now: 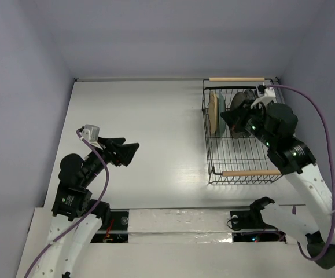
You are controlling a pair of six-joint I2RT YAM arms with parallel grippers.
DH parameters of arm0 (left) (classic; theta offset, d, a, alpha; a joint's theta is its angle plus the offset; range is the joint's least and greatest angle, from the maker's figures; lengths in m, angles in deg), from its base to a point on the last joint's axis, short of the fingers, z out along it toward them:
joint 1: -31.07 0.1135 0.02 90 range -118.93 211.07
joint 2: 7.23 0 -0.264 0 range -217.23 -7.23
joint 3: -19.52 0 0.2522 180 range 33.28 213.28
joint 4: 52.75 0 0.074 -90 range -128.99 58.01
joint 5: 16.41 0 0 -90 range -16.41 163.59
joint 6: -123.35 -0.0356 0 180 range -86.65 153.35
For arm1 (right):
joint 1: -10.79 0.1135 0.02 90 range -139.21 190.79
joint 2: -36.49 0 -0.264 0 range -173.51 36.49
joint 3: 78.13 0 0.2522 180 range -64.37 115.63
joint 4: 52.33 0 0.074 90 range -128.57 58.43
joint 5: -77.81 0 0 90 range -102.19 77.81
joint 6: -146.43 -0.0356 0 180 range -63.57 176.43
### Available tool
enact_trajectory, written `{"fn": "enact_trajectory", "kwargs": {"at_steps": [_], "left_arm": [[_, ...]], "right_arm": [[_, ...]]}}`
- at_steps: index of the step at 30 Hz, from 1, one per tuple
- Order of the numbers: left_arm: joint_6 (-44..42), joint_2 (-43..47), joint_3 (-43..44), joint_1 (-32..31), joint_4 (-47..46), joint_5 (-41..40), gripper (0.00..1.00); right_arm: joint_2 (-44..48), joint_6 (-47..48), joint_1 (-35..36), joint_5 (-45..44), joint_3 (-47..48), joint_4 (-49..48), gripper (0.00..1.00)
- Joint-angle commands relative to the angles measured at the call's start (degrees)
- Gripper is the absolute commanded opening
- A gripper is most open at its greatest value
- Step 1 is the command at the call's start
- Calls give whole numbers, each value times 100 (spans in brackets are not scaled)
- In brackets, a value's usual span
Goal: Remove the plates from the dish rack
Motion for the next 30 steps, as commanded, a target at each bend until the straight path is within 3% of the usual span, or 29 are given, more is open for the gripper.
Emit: {"fn": "enact_trajectory", "kwargs": {"at_steps": [1,6,8,11,14,15,17,20,23,30], "left_arm": [[-52,-36,-11,-29,-266,134,71],[-34,60,-64,-29,-318,161,64],[-25,86,-64,-29,-327,152,62],[10,87,-81,-29,-310,73,59],[36,43,-73,-29,-240,-93,37],[27,17,-55,-29,-205,-155,18],[45,-19,-37,-29,-126,-304,1],[36,16,-11,-29,-73,-462,0],[45,69,-28,-29,-81,-516,0],[62,78,-55,-29,-143,-349,22]], "right_arm": [[-602,339,469,-1203,768,240,11],[-1491,726,655,-2207,1561,768,12],[-1886,928,655,-2541,1807,945,2],[-2282,1130,655,-2920,2299,1314,0],[-2810,1228,707,-3315,2712,1577,0],[-3072,1245,707,-3420,2783,1648,0],[-3337,1289,769,-3614,2985,1701,0],[-3750,1316,822,-3659,3222,1631,0],[-4190,1386,944,-3711,3608,1789,7],[-5007,1562,998,-4010,4390,2132,29]]}}
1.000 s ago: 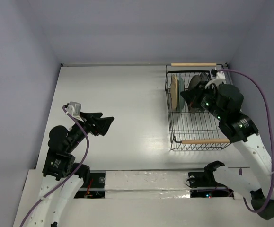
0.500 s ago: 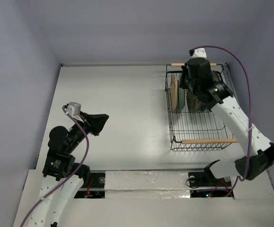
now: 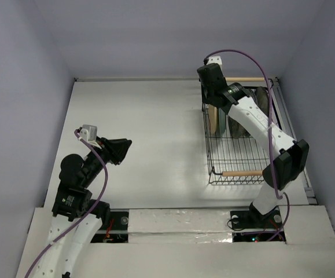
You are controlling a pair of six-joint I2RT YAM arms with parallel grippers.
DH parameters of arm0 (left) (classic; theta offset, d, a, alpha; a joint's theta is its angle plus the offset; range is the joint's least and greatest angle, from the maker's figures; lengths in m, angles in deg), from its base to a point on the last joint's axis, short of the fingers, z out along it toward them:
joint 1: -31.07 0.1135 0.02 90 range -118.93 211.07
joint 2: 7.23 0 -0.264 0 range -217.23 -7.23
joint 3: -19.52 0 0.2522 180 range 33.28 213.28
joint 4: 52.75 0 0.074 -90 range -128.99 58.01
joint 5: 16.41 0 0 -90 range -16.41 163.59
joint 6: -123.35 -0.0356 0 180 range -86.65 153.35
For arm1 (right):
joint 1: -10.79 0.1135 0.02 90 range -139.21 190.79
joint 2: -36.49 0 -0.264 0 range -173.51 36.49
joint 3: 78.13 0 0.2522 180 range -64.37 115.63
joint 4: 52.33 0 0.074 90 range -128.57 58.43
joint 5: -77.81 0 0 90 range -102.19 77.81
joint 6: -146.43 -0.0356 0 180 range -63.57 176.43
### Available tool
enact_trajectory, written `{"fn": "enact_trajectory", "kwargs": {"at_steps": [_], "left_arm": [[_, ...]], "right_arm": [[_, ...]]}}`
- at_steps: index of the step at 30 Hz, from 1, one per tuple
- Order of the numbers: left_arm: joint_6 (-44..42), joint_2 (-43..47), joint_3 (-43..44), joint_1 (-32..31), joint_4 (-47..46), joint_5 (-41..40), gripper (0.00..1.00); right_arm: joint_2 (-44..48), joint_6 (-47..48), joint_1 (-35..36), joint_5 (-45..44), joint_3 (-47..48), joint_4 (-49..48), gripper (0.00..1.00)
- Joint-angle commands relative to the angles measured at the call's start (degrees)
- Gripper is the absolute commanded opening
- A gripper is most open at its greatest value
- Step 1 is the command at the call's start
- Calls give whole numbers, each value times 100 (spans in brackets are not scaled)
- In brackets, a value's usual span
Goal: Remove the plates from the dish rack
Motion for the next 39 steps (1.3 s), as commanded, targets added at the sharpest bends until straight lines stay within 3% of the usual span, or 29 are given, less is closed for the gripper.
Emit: {"fn": "enact_trajectory", "kwargs": {"at_steps": [1,14,39], "left_arm": [[6,56,-33,-29,-239,103,23],[14,144,-24,-29,-248,104,29],[14,117,-42,-29,-283,165,30]], "right_arm": [[-184,209,38,-349,558,265,29],[-1081,227,38,-1219,858,609,30],[-958,148,38,-1536,277,222,30]]}}
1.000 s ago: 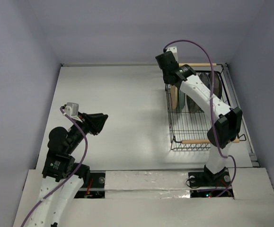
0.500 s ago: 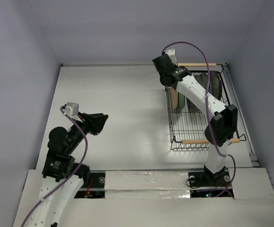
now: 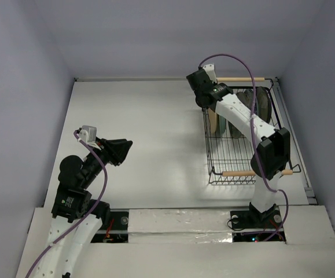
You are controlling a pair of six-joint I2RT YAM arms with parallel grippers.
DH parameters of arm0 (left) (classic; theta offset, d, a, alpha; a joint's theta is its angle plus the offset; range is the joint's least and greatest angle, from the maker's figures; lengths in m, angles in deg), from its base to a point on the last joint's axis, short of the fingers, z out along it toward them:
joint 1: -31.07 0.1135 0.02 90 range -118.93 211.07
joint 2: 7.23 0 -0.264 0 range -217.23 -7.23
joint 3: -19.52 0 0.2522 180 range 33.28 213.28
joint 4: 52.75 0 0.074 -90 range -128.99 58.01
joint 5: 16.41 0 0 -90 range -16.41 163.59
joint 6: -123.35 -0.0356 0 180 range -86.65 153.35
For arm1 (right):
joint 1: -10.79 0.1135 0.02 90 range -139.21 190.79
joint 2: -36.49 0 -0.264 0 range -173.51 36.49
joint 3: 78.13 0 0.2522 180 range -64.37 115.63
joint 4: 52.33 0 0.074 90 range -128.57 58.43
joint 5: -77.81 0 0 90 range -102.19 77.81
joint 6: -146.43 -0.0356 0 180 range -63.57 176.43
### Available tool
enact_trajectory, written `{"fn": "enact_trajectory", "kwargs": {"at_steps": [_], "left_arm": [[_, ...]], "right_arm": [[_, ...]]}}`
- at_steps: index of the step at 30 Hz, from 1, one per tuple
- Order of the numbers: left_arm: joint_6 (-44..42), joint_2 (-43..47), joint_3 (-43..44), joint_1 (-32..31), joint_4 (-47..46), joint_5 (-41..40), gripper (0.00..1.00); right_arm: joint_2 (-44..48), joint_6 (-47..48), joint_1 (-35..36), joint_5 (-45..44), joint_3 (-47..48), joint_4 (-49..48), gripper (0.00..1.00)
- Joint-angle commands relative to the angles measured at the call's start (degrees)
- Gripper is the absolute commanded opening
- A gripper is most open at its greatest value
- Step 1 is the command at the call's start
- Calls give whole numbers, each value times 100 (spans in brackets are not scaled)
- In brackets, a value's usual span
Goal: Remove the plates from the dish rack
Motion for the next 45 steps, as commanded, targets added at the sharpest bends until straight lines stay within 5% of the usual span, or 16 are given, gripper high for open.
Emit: {"fn": "enact_trajectory", "kwargs": {"at_steps": [1,14,20,25,45], "left_arm": [[-3,32,-42,-29,-272,82,30],[-3,50,-42,-29,-281,73,30],[-3,59,-51,-29,-281,82,30],[-3,59,-42,-29,-272,65,30],[14,41,-33,-29,-254,12,30]], "right_arm": [[67,-27,31,-168,-70,-178,30],[-496,140,31,-554,70,-275,33],[-347,289,31,-756,193,-363,9],[-145,684,84,-1108,395,-442,1],[1419,1186,479,-1741,396,-1399,0]]}}
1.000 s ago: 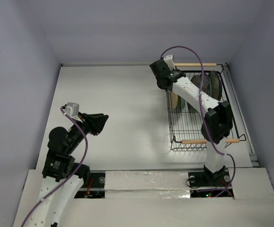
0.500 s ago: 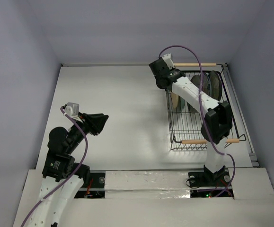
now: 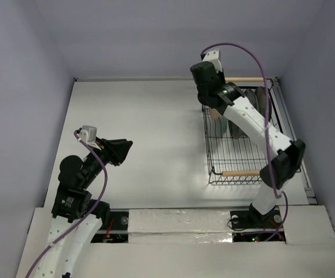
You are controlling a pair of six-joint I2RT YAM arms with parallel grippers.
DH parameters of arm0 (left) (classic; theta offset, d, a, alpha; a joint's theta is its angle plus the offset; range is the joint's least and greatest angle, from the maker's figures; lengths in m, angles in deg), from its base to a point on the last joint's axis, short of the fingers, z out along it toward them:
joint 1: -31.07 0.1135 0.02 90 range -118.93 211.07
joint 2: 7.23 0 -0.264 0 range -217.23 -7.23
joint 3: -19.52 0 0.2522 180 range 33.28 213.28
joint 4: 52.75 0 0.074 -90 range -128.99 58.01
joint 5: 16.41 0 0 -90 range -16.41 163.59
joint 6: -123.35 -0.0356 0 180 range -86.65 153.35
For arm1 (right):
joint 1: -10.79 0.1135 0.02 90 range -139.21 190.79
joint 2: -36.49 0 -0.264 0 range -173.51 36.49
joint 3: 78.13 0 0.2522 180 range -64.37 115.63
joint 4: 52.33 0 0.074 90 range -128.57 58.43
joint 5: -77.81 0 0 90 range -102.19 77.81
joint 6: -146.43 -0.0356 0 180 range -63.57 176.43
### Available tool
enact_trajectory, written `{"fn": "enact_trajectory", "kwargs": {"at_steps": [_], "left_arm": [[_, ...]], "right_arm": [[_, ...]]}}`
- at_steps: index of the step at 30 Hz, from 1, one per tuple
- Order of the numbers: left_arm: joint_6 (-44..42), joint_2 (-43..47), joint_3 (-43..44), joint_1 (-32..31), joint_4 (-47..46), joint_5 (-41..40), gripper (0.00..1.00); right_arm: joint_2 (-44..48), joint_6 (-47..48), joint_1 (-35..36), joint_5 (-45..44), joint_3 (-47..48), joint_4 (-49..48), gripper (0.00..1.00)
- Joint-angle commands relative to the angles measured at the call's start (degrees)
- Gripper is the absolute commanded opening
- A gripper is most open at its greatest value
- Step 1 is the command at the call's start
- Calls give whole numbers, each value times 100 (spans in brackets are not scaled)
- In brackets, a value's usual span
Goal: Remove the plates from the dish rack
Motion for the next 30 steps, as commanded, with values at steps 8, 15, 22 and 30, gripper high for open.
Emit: {"fn": "enact_trajectory", "kwargs": {"at_steps": [8,15,22,30], "left_arm": [[6,-12,-40,-29,-246,-10,30],[-12,-38,-5,24,-202,-80,23],[-38,-12,4,24,-158,-212,0],[-12,-38,22,24,-114,-309,0]], "right_arm": [[2001,-716,489,263,-294,-1257,0],[1716,-2525,745,4101,-1622,-3066,0],[222,-3651,965,5266,-1596,-4497,0],[-975,-4216,1123,5082,-1184,-4703,0]]}}
